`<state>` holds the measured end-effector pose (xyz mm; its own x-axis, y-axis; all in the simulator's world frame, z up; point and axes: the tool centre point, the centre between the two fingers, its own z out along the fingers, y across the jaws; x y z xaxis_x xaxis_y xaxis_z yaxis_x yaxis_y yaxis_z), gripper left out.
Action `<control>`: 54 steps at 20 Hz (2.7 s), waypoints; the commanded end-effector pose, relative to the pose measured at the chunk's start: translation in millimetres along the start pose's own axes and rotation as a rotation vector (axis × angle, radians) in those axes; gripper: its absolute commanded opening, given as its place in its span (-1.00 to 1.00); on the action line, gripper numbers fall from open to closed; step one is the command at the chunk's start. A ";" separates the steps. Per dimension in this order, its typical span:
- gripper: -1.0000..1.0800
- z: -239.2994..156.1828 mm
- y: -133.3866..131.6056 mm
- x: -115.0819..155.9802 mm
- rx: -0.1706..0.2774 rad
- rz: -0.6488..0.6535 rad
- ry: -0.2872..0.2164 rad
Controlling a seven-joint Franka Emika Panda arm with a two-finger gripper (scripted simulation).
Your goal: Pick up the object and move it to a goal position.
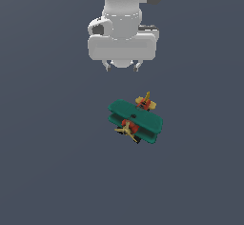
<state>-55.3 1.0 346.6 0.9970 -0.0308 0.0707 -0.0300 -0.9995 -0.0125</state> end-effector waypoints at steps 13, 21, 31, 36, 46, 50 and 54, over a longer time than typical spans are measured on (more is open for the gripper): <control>0.23 -13.7 3.0 0.8 0.016 -0.009 0.026; 0.23 -37.8 8.6 1.5 0.050 -0.025 0.073; 0.23 -73.5 18.5 0.7 0.114 -0.050 0.147; 0.23 -89.8 24.3 -0.4 0.151 -0.062 0.183; 0.23 -118.1 37.5 -3.3 0.235 -0.086 0.253; 0.23 -127.4 43.4 -4.6 0.271 -0.096 0.280; 0.23 -135.4 49.7 -5.9 0.309 -0.104 0.306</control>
<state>-71.5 -47.5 477.8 0.9294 0.0223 0.3683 0.1307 -0.9534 -0.2720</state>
